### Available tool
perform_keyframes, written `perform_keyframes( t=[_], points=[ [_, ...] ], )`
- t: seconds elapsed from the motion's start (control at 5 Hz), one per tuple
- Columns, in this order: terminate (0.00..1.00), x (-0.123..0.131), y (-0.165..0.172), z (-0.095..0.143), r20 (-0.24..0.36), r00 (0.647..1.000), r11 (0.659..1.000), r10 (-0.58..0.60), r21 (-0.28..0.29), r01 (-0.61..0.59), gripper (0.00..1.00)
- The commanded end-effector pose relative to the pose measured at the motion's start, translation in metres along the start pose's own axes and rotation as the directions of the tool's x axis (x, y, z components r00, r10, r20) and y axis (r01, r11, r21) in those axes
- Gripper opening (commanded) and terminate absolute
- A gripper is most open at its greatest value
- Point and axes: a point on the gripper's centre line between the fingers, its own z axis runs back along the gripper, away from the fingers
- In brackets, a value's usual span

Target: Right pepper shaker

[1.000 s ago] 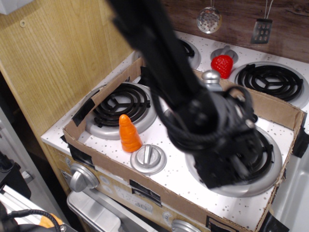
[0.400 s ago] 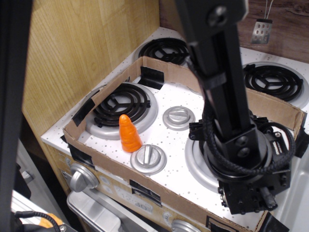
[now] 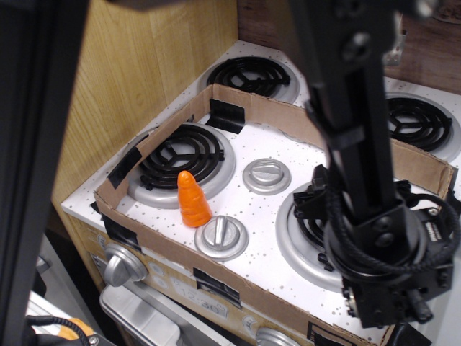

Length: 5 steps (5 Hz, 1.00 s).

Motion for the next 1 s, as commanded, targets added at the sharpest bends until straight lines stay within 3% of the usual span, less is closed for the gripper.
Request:
perform_keyframes(
  t=[0.0,0.4,0.6,0.8],
  points=[
    [0.00,0.005,-0.007,0.003,-0.073,0.997,1.000,-0.021,-0.024,0.019,1.00],
    [0.00,0.031,0.000,0.010,-0.161,0.983,0.995,-0.089,-0.056,0.081,1.00],
    [0.00,0.052,0.003,0.012,-0.142,0.978,0.987,-0.154,-0.060,0.147,1.00],
    [1.00,0.069,0.007,0.011,-0.119,0.975,0.982,-0.187,-0.061,0.181,1.00]
  ],
)
